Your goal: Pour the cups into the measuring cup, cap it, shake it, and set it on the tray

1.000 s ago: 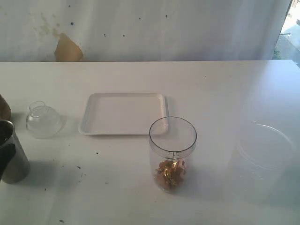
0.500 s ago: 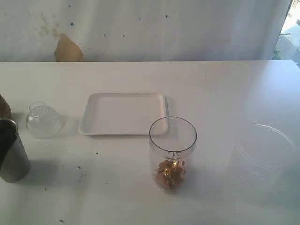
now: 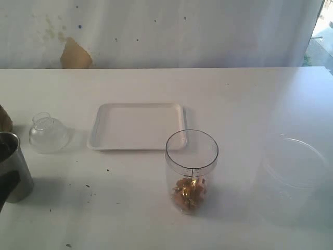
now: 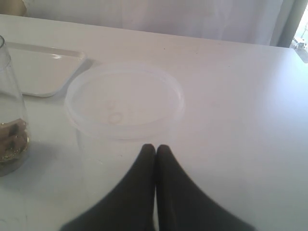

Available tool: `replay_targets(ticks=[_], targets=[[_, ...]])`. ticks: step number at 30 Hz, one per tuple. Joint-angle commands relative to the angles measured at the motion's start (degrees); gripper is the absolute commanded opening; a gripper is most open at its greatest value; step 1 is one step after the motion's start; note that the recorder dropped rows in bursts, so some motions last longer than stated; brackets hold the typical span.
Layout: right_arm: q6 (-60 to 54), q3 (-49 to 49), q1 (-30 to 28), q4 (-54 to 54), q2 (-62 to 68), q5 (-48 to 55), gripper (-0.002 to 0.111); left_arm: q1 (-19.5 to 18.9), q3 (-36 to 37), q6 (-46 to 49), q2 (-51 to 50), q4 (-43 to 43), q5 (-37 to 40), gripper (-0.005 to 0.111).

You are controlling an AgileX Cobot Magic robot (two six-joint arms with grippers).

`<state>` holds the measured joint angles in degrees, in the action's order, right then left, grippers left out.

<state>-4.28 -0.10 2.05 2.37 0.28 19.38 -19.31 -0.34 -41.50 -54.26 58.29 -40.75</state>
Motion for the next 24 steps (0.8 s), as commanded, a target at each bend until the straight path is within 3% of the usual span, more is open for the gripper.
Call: replay_targets(ticks=[1, 10, 19, 24], targets=[[-0.01, 0.1, 0.21, -0.26, -0.28, -0.17, 0.0, 0.08, 0.34, -5.39, 0.28, 2.94, 3.53, 0.105], [-0.01, 0.1, 0.21, -0.26, -0.28, -0.17, 0.0, 0.08, 0.34, -3.93, -2.84, 1.54, 9.36, 0.105], [-0.01, 0.1, 0.21, -0.26, -0.28, -0.17, 0.0, 0.08, 0.34, 13.17, -17.09, -13.85, -0.73, 0.105], [-0.01, 0.1, 0.21, -0.26, -0.28, -0.17, 0.0, 0.08, 0.34, 20.58, -25.53, -16.55, -9.43, 0.105]])
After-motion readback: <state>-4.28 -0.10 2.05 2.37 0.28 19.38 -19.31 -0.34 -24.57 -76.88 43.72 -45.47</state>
